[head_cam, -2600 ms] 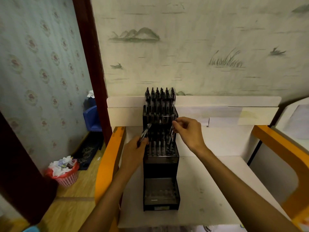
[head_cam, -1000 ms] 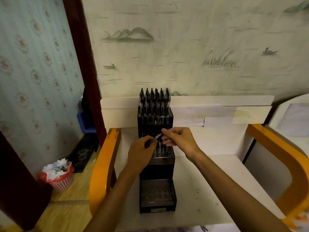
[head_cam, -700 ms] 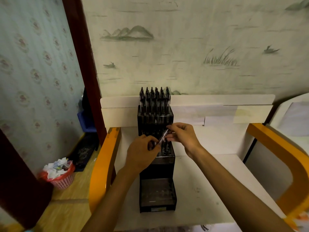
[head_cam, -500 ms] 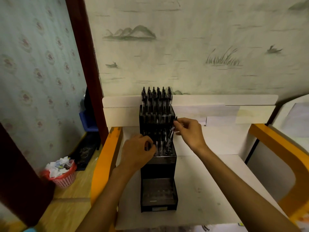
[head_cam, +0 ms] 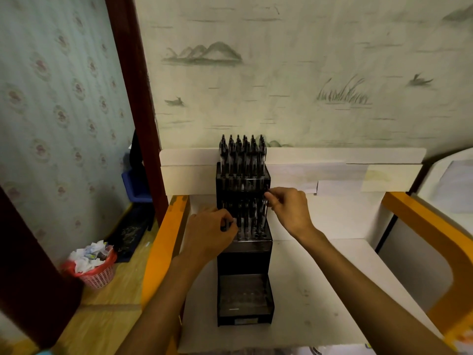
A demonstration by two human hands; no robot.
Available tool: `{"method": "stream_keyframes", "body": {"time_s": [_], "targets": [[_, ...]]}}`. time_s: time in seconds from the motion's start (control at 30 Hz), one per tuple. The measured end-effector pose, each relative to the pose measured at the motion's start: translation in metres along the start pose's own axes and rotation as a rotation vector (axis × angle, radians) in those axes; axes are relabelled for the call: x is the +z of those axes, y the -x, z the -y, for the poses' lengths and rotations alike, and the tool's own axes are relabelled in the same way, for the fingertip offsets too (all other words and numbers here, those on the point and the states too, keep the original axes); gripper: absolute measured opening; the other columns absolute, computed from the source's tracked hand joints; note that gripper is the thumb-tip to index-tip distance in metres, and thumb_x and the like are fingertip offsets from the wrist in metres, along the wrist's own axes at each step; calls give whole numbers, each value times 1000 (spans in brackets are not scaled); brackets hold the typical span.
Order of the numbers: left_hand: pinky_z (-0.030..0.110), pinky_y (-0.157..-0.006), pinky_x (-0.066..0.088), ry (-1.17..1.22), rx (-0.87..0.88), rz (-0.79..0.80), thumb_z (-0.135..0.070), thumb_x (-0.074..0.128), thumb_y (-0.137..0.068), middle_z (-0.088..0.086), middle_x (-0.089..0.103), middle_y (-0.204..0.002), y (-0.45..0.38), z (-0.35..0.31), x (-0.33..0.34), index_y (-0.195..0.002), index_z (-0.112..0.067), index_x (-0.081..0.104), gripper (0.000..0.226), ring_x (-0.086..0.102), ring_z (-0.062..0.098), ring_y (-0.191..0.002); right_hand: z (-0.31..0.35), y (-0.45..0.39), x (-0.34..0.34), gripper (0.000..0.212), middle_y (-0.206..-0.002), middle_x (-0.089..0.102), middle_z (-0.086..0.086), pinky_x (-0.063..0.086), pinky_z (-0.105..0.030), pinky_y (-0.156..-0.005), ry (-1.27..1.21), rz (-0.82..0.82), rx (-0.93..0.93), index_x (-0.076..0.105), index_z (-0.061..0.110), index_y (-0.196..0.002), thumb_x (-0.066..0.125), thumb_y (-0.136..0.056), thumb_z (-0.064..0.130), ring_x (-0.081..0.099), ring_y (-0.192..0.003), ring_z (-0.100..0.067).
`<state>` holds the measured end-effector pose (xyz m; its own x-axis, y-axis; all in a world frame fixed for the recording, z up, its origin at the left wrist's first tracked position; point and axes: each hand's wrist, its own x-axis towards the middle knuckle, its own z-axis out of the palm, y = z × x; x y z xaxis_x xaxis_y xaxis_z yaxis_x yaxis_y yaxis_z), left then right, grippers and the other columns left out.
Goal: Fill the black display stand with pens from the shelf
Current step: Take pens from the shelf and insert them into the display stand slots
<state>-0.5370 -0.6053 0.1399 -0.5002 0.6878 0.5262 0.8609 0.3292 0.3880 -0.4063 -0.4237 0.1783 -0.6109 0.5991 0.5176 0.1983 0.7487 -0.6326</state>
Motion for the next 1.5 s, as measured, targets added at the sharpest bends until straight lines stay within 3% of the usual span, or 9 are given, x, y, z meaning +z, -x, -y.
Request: {"method": "stream_keyframes", "body": {"time_s": [0.3,0.4,0.57,0.7,0.93,1.1,1.3,1.5], "targets": [[34,-72,54,36,-14,28,-57,50,-82,-16,58,-80,4,2,-3,-91,-34,68,31,52,2,-70,9,2,2,30,-69,72,-6,56,-39,-74,179,23,0,75,10,-81,60,-98,29,67,-65,-21],[32,-71,53,49,-5,40,-52,57,-85,-16,60,-80,5,3,-6,-92,-34,68,22,52,2,-69,12,1,1,29,-71,72,-7,57,-40,-75,190,26,26,75,8,-80,60,-98,27,69,-67,-22],[31,-69,51,107,0,28,-46,63,-84,-14,62,-78,9,4,-10,-89,-30,71,18,54,2,-68,6,6,5,24,-76,74,-12,58,-42,-81,192,185,118,77,4,-84,66,-95,22,71,-74,-25],[31,-71,54,86,2,61,-41,67,-87,-13,64,-81,11,4,-12,-94,-29,71,15,55,2,-70,-2,17,12,27,-78,73,-12,57,-37,-79,232,163,139,77,5,-86,65,-96,26,69,-73,-26],[27,-69,53,98,-4,122,-39,66,-89,-11,62,-85,11,-4,-6,-98,-28,70,14,56,5,-73,-13,44,10,23,-106,75,-2,52,-27,-81,333,182,150,73,16,-111,64,-94,29,69,-90,-19],[37,-73,55,165,58,192,-38,65,-89,-11,60,-89,11,-33,12,-103,-29,68,18,56,8,-82,-19,71,-14,30,-118,71,4,49,-26,-84,379,162,180,68,23,-121,60,-95,35,67,-102,-16],[38,-97,49,236,160,276,-38,61,-92,-10,63,-122,22,-95,49,-126,-31,61,35,58,12,-110,-45,115,-79,34,-123,66,6,45,-26,-79,436,128,216,63,28,-124,58,-93,40,63,-108,-14],[40,-99,48,277,194,334,-45,55,-96,-11,61,-127,37,-190,96,-127,-35,59,33,57,12,-113,-95,165,-165,34,-124,66,6,48,-24,-80,450,103,261,64,27,-124,58,-92,40,64,-104,-11]]}}
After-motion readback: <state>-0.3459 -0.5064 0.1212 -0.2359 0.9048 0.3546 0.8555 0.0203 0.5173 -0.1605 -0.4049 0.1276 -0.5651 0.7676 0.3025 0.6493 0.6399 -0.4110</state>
